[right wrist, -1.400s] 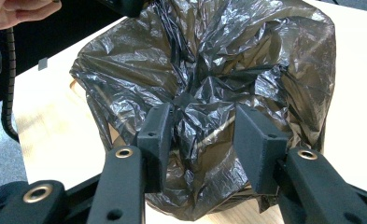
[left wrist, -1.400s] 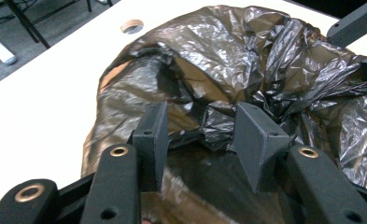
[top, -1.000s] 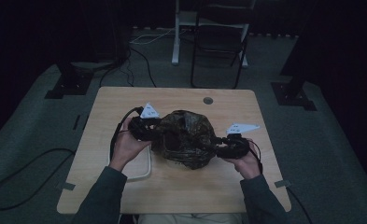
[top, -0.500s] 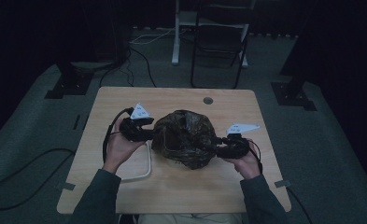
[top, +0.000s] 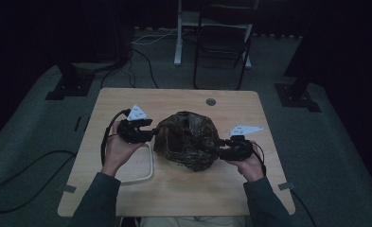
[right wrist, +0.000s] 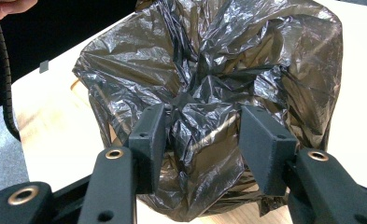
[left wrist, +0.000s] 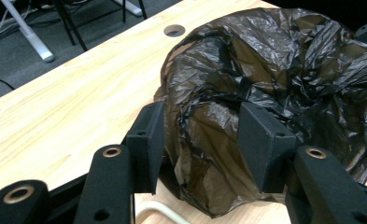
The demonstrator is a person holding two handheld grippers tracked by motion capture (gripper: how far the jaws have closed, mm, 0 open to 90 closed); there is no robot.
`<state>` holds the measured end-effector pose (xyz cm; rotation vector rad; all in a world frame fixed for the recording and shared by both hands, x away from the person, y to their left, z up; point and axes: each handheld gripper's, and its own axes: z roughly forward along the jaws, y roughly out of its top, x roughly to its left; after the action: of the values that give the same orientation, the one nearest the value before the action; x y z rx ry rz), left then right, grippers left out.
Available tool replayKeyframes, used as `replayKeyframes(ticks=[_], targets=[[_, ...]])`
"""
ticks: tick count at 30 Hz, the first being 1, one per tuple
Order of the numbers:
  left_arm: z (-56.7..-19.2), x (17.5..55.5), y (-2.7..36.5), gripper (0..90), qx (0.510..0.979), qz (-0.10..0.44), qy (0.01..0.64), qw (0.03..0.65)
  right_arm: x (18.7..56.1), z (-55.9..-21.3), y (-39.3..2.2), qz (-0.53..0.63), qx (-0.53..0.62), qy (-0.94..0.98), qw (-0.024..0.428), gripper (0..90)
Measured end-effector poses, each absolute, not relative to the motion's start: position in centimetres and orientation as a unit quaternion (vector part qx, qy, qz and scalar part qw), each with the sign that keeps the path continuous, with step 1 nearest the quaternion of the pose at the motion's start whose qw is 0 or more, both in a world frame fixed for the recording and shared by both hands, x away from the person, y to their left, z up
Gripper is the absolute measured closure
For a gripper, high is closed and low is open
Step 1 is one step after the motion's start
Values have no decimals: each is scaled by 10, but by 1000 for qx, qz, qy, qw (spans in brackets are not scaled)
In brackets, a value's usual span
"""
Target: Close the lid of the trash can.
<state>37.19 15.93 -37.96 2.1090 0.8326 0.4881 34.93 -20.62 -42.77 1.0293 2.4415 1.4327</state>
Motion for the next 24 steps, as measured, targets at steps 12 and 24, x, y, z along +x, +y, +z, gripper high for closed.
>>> replayKeyframes(ticks=[12,24], targets=[[-377,369,171,511,828,198,340,400,350,-428,-206,474,342,809,65,502],[-378,369,180,496,824,203,348,398,349,-427,-206,473,339,810,76,497]])
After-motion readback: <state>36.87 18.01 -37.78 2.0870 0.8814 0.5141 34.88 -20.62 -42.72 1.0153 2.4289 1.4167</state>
